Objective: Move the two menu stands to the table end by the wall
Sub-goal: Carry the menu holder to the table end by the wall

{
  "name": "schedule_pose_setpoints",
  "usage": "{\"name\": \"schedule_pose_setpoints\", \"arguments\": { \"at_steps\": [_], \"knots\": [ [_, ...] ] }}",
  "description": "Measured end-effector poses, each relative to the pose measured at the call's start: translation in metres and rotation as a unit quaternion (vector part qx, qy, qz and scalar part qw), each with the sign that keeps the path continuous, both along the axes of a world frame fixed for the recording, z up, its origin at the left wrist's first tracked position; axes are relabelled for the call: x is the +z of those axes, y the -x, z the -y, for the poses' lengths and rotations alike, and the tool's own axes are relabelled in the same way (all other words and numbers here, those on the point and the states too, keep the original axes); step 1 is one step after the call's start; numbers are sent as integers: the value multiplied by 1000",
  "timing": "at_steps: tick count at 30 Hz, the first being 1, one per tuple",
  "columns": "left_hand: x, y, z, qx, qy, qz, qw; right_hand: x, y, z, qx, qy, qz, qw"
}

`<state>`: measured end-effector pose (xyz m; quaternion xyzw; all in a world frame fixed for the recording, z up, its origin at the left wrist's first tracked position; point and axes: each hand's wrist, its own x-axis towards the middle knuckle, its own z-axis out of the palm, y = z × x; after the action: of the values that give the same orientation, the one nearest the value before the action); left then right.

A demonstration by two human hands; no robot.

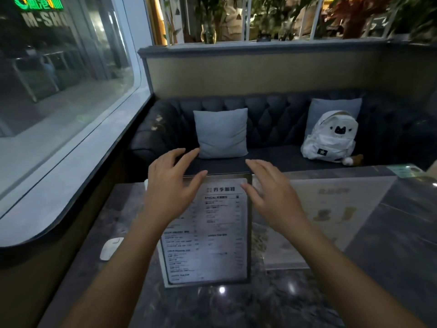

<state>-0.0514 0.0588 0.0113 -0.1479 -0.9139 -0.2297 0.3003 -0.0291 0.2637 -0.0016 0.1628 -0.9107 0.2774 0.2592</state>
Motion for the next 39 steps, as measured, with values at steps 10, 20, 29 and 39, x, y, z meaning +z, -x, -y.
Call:
{"name": "schedule_pose_setpoints", "arguments": {
  "at_steps": [10,20,29,39],
  "knots": [
    [-66,-19,55,41,-280,104,953,-72,-8,26,-36,171,143,974],
    [-140,-43,68,0,-380,205,902,-121,-24,25,-48,279,235,930],
    [-147,-36,78,-9,-371,235,898,-135,-12,25,-114,280,199,932],
    [-140,-39,94,-22,-319,273,907,-132,-7,30,-127,287,207,927]
  ]
}}
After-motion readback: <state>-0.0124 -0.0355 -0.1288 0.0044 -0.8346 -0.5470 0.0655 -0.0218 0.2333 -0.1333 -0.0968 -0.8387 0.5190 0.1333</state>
